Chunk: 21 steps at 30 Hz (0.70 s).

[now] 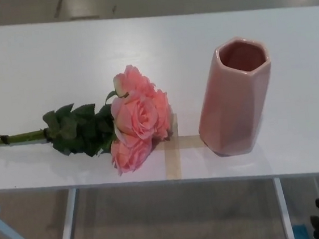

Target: Use the left hand to pick up the rose and then lift and insert it into the pink vase.

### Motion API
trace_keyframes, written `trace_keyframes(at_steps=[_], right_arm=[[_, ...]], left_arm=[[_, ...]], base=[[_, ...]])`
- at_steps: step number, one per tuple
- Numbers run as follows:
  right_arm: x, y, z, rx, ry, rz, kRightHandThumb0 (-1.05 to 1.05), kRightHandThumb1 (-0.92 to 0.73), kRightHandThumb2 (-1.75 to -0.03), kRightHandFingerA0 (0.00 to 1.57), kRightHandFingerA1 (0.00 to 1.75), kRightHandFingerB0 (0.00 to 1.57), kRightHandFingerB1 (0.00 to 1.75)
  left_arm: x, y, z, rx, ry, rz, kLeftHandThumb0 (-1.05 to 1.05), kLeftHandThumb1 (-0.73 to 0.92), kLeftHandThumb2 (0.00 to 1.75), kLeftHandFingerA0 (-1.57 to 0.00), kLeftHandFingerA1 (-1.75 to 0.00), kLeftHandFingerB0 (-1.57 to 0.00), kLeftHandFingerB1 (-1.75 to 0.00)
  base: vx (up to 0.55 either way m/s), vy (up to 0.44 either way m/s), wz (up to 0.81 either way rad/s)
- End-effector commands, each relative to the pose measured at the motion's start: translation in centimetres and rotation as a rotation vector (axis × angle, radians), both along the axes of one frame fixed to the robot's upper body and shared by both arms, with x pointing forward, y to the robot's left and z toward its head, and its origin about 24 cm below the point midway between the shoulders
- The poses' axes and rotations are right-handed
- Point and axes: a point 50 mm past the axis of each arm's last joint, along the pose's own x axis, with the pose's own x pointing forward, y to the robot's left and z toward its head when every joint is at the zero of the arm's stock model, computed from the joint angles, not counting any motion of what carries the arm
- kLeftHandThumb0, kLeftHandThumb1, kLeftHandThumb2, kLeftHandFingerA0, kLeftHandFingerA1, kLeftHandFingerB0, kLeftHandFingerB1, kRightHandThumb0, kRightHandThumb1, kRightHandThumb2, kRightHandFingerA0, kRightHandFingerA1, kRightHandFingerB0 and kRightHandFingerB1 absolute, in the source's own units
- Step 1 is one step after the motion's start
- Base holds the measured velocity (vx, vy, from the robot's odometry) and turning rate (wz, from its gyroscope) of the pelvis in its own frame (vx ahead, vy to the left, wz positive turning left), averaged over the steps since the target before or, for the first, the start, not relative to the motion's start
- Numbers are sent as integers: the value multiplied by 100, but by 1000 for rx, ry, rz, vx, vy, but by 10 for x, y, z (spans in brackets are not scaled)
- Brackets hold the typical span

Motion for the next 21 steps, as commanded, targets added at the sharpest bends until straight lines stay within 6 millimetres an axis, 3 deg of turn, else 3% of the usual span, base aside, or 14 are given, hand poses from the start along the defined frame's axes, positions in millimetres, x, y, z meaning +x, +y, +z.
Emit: trace_keyframes(at_steps=[1, 7, 8, 10, 11, 14, 16, 17, 21], right_arm=[[-6, -4, -3, -1, 1, -38, -25, -63, -59, 68, 45, 53, 40], [-6, -4, -3, -4, 2, -33, -25, -63, -59, 68, 44, 51, 39], [-6, -4, -3, -6, 1, -30, -25, -63, -59, 67, 44, 50, 39], [-7, -3, -4, -7, 1, -28, -25, -63, -59, 67, 44, 50, 39], [-8, -3, -4, -7, 2, -27, -25, -63, -59, 67, 44, 51, 39], [-10, -4, -5, -6, 5, -32, -25, -63, -59, 68, 44, 52, 40], [-12, -5, -6, -11, 12, -31, -25, -63, -59, 69, 45, 53, 40], [-13, -5, -7, -20, 20, -27, -25, -63, -58, 69, 45, 53, 40], [-21, -5, -12, -45, 51, -5, -25, -63, -59, 70, 45, 53, 40]], left_arm=[[-7, 3, -3, -11, -5, 9, -35, 61, 59, -55, -40, -37, -34], [-6, 4, -1, -20, -45, 9, -35, 60, 58, -56, -40, -33, -33], [-4, 4, 1, -21, -56, -9, -28, 41, 87, -41, -58, -13, -45], [-1, 3, 5, -25, -74, -69, -29, 40, 86, -34, -55, -9, -44], [0, 3, 8, -36, -78, -128, -43, 49, 64, -31, -40, -16, -34], [3, 0, 12, -73, -98, -222, -45, 46, 63, -24, -38, -12, -33], [2, -1, 15, -117, -109, -288, -48, 44, 64, -21, -38, -10, -32], [1, -2, 20, -157, -126, -358, -29, 31, 87, -1, -47, 0, -46], [-19, -7, 30, -235, -173, -504, -31, 29, 86, -1, -47, 0, -46]], base=[[0, 0, 0], [0, 0, 0], [0, 0, 0], [0, 0, 0], [0, 0, 0], [0, 0, 0], [0, 0, 0], [0, 0, 0], [0, 0, 0]])
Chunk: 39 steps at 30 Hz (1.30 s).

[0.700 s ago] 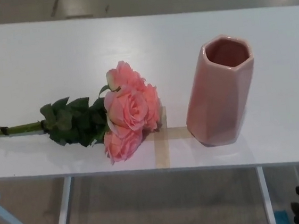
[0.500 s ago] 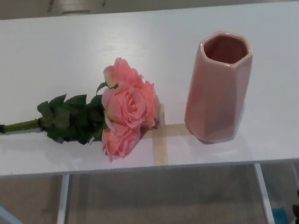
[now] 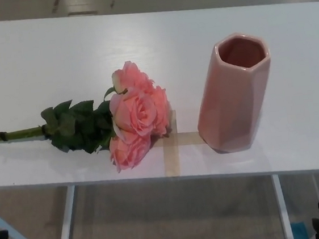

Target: Use the left hand to pick up the rose and then lift and insert it into the pink vase.

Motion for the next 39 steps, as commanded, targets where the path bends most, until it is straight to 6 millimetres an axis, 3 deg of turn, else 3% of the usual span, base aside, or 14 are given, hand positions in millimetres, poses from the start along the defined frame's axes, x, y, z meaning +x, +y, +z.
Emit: trace_keyframes(at_steps=[1, 2, 7, 16, 17, 18, 22, 23, 25, 26, 29, 35, 36, 39], right_arm=[[-19, -5, -11, -44, 58, 12, -25, -63, -59, 70, 45, 53, 40], [-22, -5, -12, -48, 66, 15, -26, -63, -59, 70, 45, 53, 40], [-38, -7, -21, -68, 116, 34, -28, -64, -59, 69, 44, 54, 40], [-47, -7, -26, -88, 159, 64, -29, -65, -59, 65, 43, 53, 39], [-49, -7, -27, -92, 166, 69, -29, -65, -59, 65, 43, 53, 39], [-50, -7, -27, -97, 171, 72, -30, -65, -59, 65, 43, 53, 39], [-53, -8, -28, -112, 182, 83, -31, -66, -59, 65, 43, 54, 39], [-53, -9, -28, -114, 184, 83, -31, -66, -59, 65, 43, 54, 39], [-53, -9, -28, -121, 187, 85, -31, -66, -59, 65, 43, 54, 39], [-53, -9, -28, -129, 190, 89, -32, -66, -59, 66, 43, 54, 39], [-54, -12, -28, -136, 193, 92, -32, -66, -59, 66, 43, 54, 39], [-60, -12, -30, -124, 203, 78, -31, -66, -59, 66, 43, 55, 39], [-62, -12, -31, -122, 208, 80, -31, -66, -59, 66, 43, 54, 39], [-65, -13, -32, -136, 220, 94, -32, -66, -59, 67, 43, 54, 39]], left_arm=[[-32, -10, 14, -185, -47, -333, -31, 29, 86, -1, -47, 0, -46], [-36, -12, 16, -179, -50, -351, -58, 42, 67, -17, -38, -11, -34], [-71, -25, 33, -220, -80, -475, -56, 43, 66, -18, -38, -13, -34], [-98, -49, 71, -294, -129, -672, -55, 42, 66, -19, -39, -8, -34], [-100, -54, 80, -306, -146, -724, -56, 42, 66, -19, -39, -8, -32], [-100, -58, 92, -304, -168, -782, -31, 31, 87, 0, -47, 0, -47], [-102, -77, 141, -244, -297, -971, -31, 30, 86, 0, -47, 0, -47], [-103, -80, 152, -228, -338, -989, -56, 42, 65, -16, -39, -10, -36], [-107, -87, 170, -209, -422, -1007, -51, 48, 54, -22, -34, -16, -30], [-108, -95, 193, -166, -584, -1017, -28, 26, 85, -9, -51, -8, -50], [-109, -104, 225, -110, -809, -997, -28, 25, 84, -10, -51, -11, -51], [-100, -107, 266, -35, -1118, -883, -27, 21, 83, -11, -53, -10, -50], [-97, -108, 270, -23, -1147, -868, -56, 37, 66, -18, -40, -24, -38], [-80, -109, 285, 64, -1230, -826, -57, 37, 66, -12, -38, -21, -37]], base=[[0, 0, 0], [0, 0, 0], [0, 0, 0], [0, 0, 0], [0, 0, 0], [0, 0, 0], [0, 0, 0], [0, 0, 0], [0, 0, 0], [0, 0, 0], [0, 0, 0], [0, 0, 0], [0, 0, 0], [0, 0, 0]])
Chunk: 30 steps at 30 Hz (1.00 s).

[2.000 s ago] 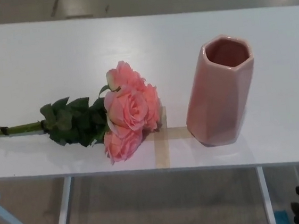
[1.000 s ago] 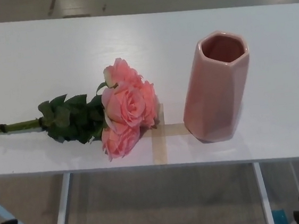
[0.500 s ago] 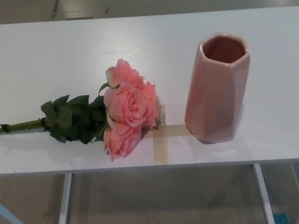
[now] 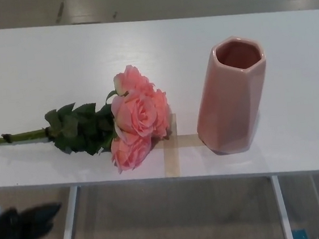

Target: Use the left hand to pick up the rose and then lift and insert it into the pink vase.

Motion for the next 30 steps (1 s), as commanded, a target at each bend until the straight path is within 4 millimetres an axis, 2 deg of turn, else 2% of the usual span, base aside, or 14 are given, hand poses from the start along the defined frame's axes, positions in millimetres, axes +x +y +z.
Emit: trace_keyframes(at_steps=[1, 4, 7, 8, 14, 15, 17, 21, 23, 24, 25, 28, 29, 30], right_arm=[[-30, -16, -9, -90, 87, 20, -32, -66, -59, 67, 43, 54, 39], [-31, -16, -9, -91, 90, 22, -32, -66, -59, 67, 43, 54, 39], [-31, -16, -10, -89, 101, 17, -32, -66, -59, 67, 43, 55, 39], [-33, -17, -10, -96, 103, 25, -32, -66, -60, 66, 43, 55, 39], [-33, -18, -10, -90, 102, 25, -32, -66, -60, 66, 43, 55, 39], [-33, -17, -10, -89, 101, 26, -32, -66, -60, 66, 43, 55, 39], [-31, -17, -9, -90, 96, 31, -32, -66, -59, 67, 43, 55, 39], [-30, -15, -9, -94, 95, 40, -32, -66, -60, 66, 43, 54, 39], [-30, -15, -9, -94, 95, 40, -32, -66, -60, 66, 43, 54, 39], [-29, -15, -9, -92, 91, 37, -32, -66, -60, 67, 43, 55, 39], [-27, -16, -8, -86, 81, 28, -32, -66, -60, 67, 43, 55, 39], [-26, -15, -7, -79, 76, 23, -32, -66, -60, 67, 43, 55, 39], [-24, -15, -7, -74, 67, 21, -32, -66, -60, 67, 43, 54, 39], [-20, -14, -5, -65, 52, 19, -32, -66, -60, 67, 43, 54, 39]], left_arm=[[3, -31, 107, -116, -580, -102, -58, 37, 66, -12, -38, -21, -36], [4, -32, 109, -114, -587, -92, -58, 37, 66, -12, -38, -21, -36], [27, -32, 122, -54, -643, -29, -60, 37, 67, -13, -37, -18, -36], [45, -34, 128, 14, -646, 12, -59, 42, 54, -17, -29, -20, -28], [67, -37, 129, 93, -629, 60, -58, 44, 54, -16, -28, -19, -28], [75, -36, 128, 113, -618, 70, -31, 22, 82, 0, -49, 0, -46], [114, -36, 123, 187, -551, 104, -31, 24, 83, 0, -49, 0, -47], [152, -37, 116, 294, -468, 133, -31, 24, 83, 0, -49, 0, -47], [154, -38, 116, 297, -469, 133, -31, 24, 83, 0, -49, 0, -47], [159, -38, 114, 320, -449, 140, -55, 45, 55, -10, -26, -14, -28], [171, -39, 107, 393, -397, 160, -54, 36, 75, 0, -25, -11, -36], [179, -40, 103, 453, -366, 175, -54, 36, 75, 0, -25, -11, -36], [185, -42, 96, 509, -325, 183, -61, 38, 76, 0, -9, -7, -21], [194, -44, 86, 598, -266, 196, -61, 38, 76, 0, -9, -7, -21]], base=[[0, 0, 0], [0, 0, 0], [0, 0, 0], [0, 0, 0], [0, 0, 0], [0, 0, 0], [0, 0, 0], [0, 0, 0], [0, 0, 0], [0, 0, 0], [0, 0, 0], [0, 0, 0], [0, 0, 0], [0, 0, 0]])
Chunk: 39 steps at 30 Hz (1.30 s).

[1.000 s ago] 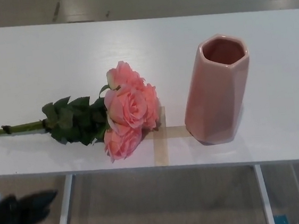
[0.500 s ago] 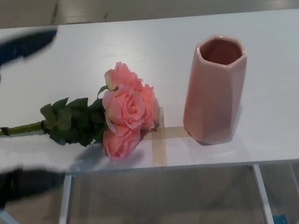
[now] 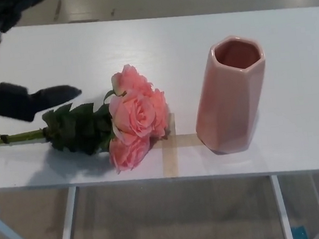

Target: Use the left hand to pick up the rose and then lift and insert it into the pink vase.

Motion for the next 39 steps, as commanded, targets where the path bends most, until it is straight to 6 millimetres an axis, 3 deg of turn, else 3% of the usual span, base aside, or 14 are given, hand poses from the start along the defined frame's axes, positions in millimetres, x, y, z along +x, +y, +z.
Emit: trace_keyframes(at_steps=[1, 4, 5, 10, 12, 17, 23, 24, 25, 26, 29, 30, 32, 39], right_arm=[[3, -4, 3, -6, -28, -11, -32, -66, -60, 67, 43, 54, 39], [3, -4, 3, -6, -28, -11, -32, -66, -60, 67, 43, 54, 39], [4, -4, 4, 11, -37, -15, -31, -66, -59, 67, 43, 55, 39], [5, -4, 4, 14, -39, -15, -31, -66, -59, 67, 43, 55, 39], [5, -3, 4, 21, -46, -23, -31, -66, -59, 67, 43, 56, 39], [5, -3, 4, 25, -49, -29, -30, -66, -59, 67, 43, 55, 39], [8, -1, 5, 16, -52, -26, -30, -66, -59, 68, 43, 55, 39], [8, -2, 5, 19, -53, -29, -30, -66, -59, 68, 43, 55, 39], [8, -1, 5, 19, -53, -28, -30, -65, -60, 68, 43, 55, 39], [9, -1, 5, 18, -52, -28, -31, -65, -59, 69, 43, 55, 39], [9, -1, 5, 13, -46, -18, -30, -66, -59, 68, 43, 54, 39], [9, 0, 5, 15, -44, -15, -30, -66, -59, 68, 43, 54, 39], [9, 1, 4, 21, -43, -11, -30, -66, -60, 68, 43, 54, 39], [8, 2, 4, 29, -44, -11, -30, -66, -59, 67, 43, 55, 39]], left_arm=[[46, 2, -32, 372, 176, 287, -61, 38, 76, 0, -9, -7, -21], [47, 1, -32, 378, 176, 291, -61, 38, 76, 0, -9, -7, -21], [52, -1, -52, 466, 284, 292, -61, 38, 76, 0, -6, -1, -17], [54, -2, -54, 483, 296, 298, -61, 38, 76, 0, -6, -1, -17], [58, -6, -78, 564, 390, 302, -58, 36, 74, 0, -8, 0, -16], [61, -7, -100, 681, 412, 330, -56, 35, 74, 0, -9, 0, -17], [66, -11, -109, 750, 427, 332, -56, 35, 74, 0, -9, 0, -18], [67, -11, -112, 748, 427, 335, -59, 42, 54, 0, -9, 0, -21], [68, -12, -112, 741, 433, 333, -56, 35, 74, 0, -10, 0, -18], [68, -13, -113, 737, 436, 332, -59, 42, 54, 0, -10, 0, -21], [67, -16, -118, 735, 448, 323, -59, 34, 68, 0, -7, 0, -17], [66, -16, -119, 733, 451, 322, -60, 43, 54, 0, -10, 0, -21], [64, -17, -122, 734, 456, 319, -59, 33, 67, 0, -9, 0, -18], [63, -26, -136, 747, 450, 295, -63, 43, 55, 0, -10, 0, -21]], base=[[0, 0, 0], [0, 0, 0], [0, 0, 0], [0, 0, 0], [0, 0, 0], [0, 0, 0], [0, 0, 0], [0, 0, 0], [0, 0, 0], [0, 0, 0], [0, 0, 0], [0, 0, 0], [0, 0, 0], [0, 0, 0]])
